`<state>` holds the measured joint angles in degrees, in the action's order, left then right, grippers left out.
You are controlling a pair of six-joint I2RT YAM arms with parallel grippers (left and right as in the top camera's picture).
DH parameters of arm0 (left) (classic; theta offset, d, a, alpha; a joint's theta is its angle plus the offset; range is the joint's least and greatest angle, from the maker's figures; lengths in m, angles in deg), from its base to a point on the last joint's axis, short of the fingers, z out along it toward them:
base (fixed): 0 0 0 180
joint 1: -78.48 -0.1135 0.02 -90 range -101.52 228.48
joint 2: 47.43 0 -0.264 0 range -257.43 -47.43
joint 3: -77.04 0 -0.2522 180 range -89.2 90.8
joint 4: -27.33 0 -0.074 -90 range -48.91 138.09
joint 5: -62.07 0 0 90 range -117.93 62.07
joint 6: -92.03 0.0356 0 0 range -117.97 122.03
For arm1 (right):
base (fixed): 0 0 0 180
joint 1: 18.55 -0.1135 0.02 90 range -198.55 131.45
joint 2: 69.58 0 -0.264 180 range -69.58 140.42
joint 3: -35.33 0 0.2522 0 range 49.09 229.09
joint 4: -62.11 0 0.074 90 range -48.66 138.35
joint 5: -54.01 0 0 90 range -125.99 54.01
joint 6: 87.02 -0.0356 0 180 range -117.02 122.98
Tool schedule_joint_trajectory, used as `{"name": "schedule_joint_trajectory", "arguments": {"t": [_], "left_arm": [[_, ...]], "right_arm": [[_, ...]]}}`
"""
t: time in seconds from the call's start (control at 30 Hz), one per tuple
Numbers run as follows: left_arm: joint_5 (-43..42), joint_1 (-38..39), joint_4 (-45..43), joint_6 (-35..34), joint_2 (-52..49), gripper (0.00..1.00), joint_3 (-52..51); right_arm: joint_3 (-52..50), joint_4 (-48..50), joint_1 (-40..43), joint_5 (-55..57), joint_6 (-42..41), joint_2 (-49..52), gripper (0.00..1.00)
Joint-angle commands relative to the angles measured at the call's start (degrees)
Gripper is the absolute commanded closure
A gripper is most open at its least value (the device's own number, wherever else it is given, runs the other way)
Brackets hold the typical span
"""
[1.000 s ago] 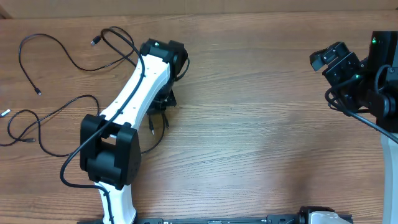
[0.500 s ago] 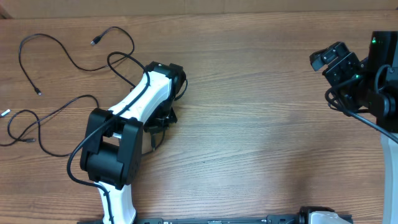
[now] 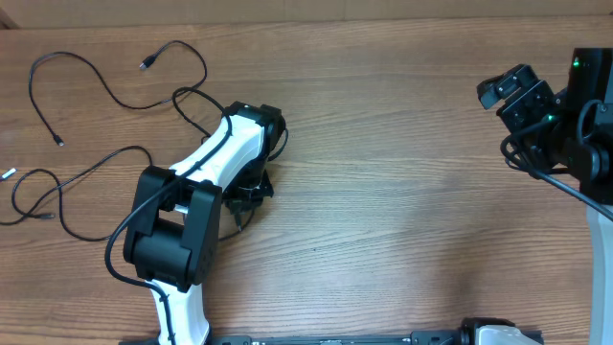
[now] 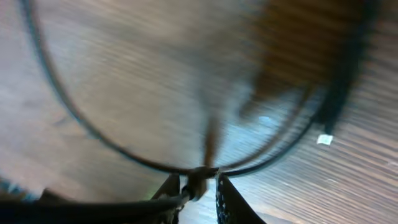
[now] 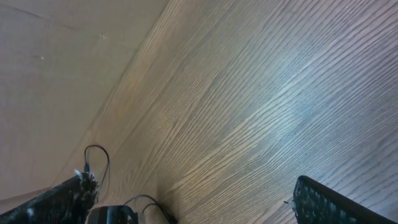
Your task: Untangle cables
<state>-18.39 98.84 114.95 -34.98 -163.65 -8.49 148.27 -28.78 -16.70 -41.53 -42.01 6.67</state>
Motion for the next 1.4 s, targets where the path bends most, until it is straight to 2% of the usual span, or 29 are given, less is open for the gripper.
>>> {"name": "schedule_joint_trajectory", "arguments": {"t": [0.0,0.1,0.27,0.33,0.5,0.63,0.7,0.73,0.83,0.87,1.07,1.2,1.33,1.37], "left_arm": [[-7.52,-0.2,-2.93,9.62,0.02,0.82,1.88],[-12.15,0.11,-7.72,14.71,0.02,0.83,1.97],[-11.96,0.28,-8.41,14.75,0.02,0.75,1.97],[-12.04,0.28,-8.39,15.08,0.02,0.64,1.97],[-12.57,0.2,-7.54,18.69,0.09,0.67,2.47],[-12.31,-0.11,-2.23,18.71,0.11,0.62,8.81],[-12.33,-0.11,-0.42,18.84,0.11,0.57,12.7],[-12.35,-0.11,-0.02,18.82,0.11,0.5,14.43],[-12.37,-0.11,-0.66,18.75,0.11,0.18,17.29],[-12.37,-0.11,-1.55,18.6,0.11,0.16,17.35],[-12.33,-0.09,-5.01,16.65,-0.46,0.16,14.93],[-12.04,-0.09,-10.47,16.37,-0.59,0.17,11.08],[-10.05,-0.09,-18.29,13.7,-0.61,0.27,5.25],[-9.94,-0.09,-19.54,13.66,-0.66,0.35,4.44]], "right_arm": [[0.2,0.26,0.15,0.59,0.31,-0.24,0.0],[0.2,0.26,0.15,0.59,0.31,-0.24,0.0],[0.2,0.26,0.15,0.59,0.31,-0.24,0.0],[0.2,0.26,0.15,0.59,0.31,-0.24,0.0],[0.2,0.26,0.15,0.59,0.31,-0.24,0.0],[0.2,0.26,0.15,0.59,0.31,-0.24,0.0],[0.2,0.26,0.15,0.59,0.31,-0.24,0.0],[0.2,0.26,0.15,0.59,0.31,-0.24,0.0],[0.2,0.26,0.15,0.59,0.31,-0.24,0.0],[0.2,0.26,0.15,0.59,0.31,-0.24,0.0],[0.2,0.26,0.15,0.59,0.31,-0.24,0.0],[0.2,0.26,0.15,0.59,0.31,-0.24,0.0],[0.2,0.26,0.15,0.59,0.31,-0.24,0.0],[0.2,0.26,0.15,0.59,0.31,-0.24,0.0]]}}
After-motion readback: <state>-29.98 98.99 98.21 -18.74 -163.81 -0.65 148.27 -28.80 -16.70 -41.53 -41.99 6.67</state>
